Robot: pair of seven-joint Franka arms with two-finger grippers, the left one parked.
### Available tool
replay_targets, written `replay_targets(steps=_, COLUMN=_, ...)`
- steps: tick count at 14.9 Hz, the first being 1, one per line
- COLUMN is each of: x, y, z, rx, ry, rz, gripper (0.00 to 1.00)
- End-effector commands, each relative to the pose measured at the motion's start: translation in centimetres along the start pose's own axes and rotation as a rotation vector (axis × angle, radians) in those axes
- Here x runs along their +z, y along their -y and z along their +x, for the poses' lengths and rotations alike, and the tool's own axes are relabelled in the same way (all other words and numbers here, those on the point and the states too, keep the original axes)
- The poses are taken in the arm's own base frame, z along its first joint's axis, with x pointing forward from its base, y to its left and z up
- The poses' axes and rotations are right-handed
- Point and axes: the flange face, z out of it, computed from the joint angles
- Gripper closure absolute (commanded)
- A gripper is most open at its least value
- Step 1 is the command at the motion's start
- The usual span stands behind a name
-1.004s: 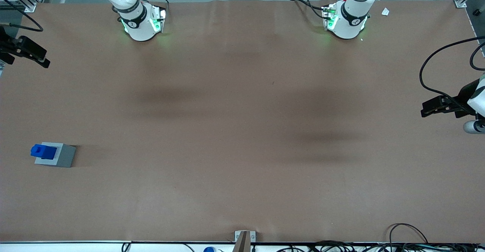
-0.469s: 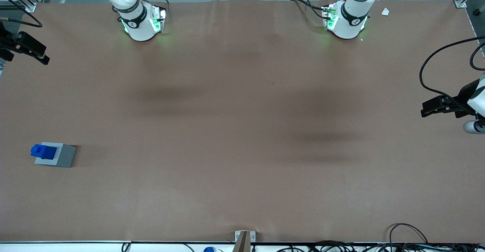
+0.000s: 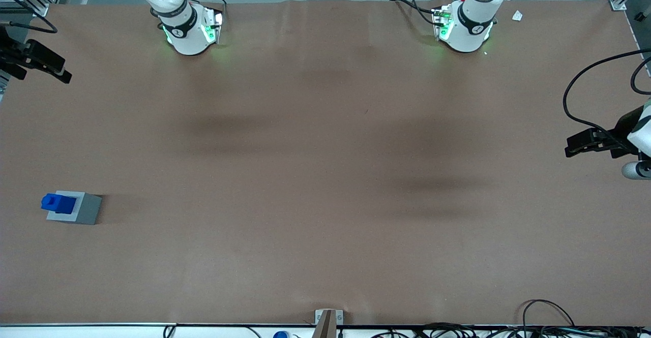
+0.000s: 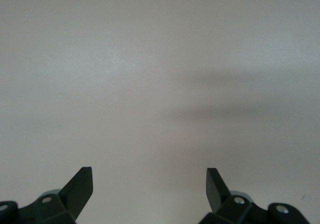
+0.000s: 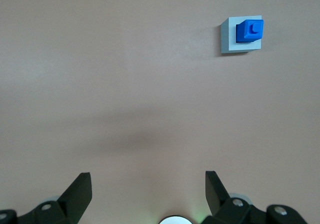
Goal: Insert blue part into gray base with right arm
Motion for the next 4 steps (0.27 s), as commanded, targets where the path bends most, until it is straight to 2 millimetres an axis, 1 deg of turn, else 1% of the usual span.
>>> replay_targets(steps=1, x=-0.2, y=-0.01, z=-0.44, rx=0.002, ry=0.002, rz=0.013, gripper=0.0)
replay_targets(steps=4, x=-0.23, y=0.01, z=-0.41, rx=0.002, ry=-0.001, rz=0.014, gripper=0.0)
